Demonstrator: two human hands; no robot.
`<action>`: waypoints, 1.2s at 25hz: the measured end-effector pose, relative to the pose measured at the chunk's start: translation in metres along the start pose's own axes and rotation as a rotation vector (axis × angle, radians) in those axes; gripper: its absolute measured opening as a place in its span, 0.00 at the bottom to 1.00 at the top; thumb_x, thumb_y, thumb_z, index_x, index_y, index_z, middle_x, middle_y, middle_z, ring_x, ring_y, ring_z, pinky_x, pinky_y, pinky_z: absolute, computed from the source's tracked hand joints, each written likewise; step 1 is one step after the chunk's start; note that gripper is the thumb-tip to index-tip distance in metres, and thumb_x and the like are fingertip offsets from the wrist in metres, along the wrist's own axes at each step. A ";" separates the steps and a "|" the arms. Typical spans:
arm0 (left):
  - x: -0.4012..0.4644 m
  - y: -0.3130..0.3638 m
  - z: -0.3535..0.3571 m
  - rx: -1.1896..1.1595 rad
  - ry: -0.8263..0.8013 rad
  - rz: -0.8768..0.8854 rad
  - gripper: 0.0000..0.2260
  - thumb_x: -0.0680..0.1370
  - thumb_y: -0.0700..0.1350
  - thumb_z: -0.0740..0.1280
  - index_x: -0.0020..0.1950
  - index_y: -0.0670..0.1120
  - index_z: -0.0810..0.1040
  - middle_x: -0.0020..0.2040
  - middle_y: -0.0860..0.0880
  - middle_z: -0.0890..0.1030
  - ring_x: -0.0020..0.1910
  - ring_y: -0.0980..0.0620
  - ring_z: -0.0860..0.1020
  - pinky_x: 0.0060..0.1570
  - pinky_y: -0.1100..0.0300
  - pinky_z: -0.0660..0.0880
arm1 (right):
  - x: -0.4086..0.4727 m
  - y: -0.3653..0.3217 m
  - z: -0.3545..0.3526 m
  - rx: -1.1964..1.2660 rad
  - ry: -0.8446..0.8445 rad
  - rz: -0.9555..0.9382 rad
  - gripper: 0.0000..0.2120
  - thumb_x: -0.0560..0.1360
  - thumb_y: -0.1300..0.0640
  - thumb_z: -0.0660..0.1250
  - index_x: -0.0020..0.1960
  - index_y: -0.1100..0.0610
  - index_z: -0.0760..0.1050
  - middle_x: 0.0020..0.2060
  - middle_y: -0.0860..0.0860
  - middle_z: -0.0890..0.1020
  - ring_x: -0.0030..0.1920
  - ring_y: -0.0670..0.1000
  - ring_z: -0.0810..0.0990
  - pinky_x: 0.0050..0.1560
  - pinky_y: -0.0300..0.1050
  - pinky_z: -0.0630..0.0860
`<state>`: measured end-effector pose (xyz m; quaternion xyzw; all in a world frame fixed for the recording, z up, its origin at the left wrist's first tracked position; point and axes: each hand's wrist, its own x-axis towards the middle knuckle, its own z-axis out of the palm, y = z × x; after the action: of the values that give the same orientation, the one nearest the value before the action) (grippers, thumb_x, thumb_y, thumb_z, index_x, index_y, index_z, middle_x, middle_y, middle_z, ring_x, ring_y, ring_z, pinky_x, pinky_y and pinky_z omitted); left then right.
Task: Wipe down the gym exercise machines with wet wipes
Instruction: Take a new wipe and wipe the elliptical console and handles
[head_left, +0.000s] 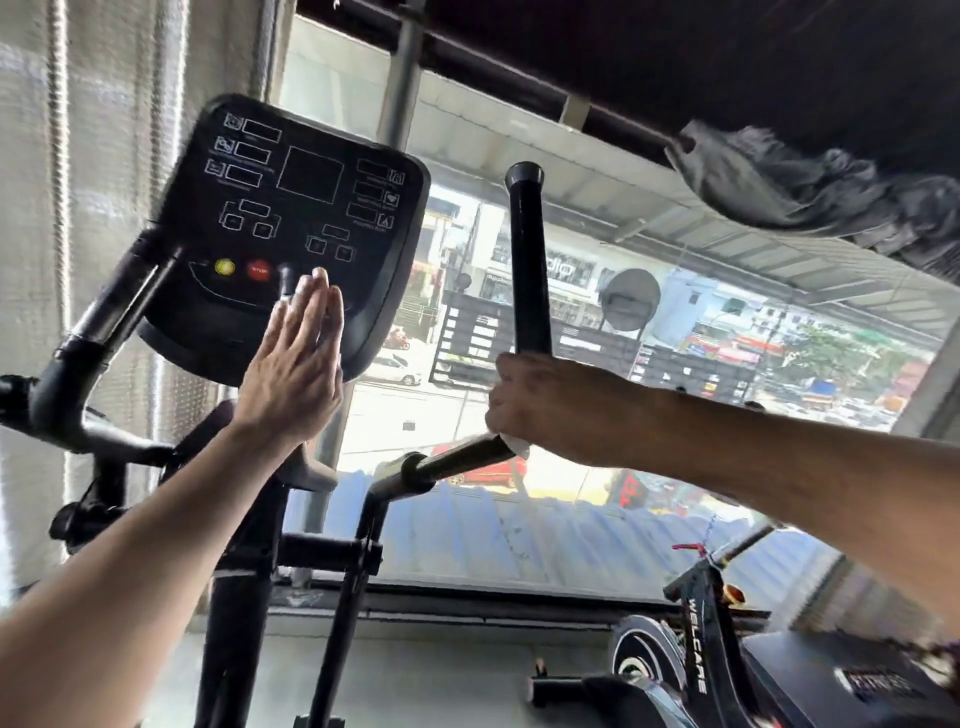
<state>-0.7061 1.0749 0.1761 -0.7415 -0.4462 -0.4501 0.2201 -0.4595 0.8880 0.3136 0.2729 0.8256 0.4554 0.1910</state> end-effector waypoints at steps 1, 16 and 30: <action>0.006 -0.001 0.002 -0.015 0.002 -0.009 0.32 0.84 0.41 0.55 0.84 0.39 0.44 0.85 0.40 0.43 0.84 0.45 0.41 0.83 0.45 0.46 | -0.002 0.004 0.004 0.046 0.023 -0.027 0.14 0.75 0.68 0.67 0.39 0.51 0.73 0.36 0.48 0.78 0.41 0.53 0.75 0.44 0.44 0.72; 0.007 -0.006 0.010 -0.006 0.084 -0.064 0.27 0.85 0.42 0.50 0.84 0.38 0.50 0.85 0.41 0.48 0.85 0.47 0.44 0.83 0.46 0.50 | 0.061 0.202 0.010 0.092 0.012 0.428 0.04 0.81 0.62 0.64 0.53 0.57 0.78 0.50 0.51 0.82 0.52 0.53 0.71 0.46 0.52 0.77; 0.007 -0.004 0.007 -0.035 0.074 -0.075 0.30 0.84 0.38 0.57 0.84 0.37 0.51 0.85 0.41 0.51 0.85 0.46 0.46 0.83 0.45 0.50 | -0.022 0.012 0.031 0.230 0.390 0.259 0.13 0.83 0.66 0.60 0.47 0.61 0.82 0.47 0.55 0.84 0.45 0.58 0.78 0.50 0.51 0.77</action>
<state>-0.7047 1.0852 0.1779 -0.7109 -0.4572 -0.4930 0.2063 -0.4220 0.8994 0.3092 0.3035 0.8513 0.4232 -0.0641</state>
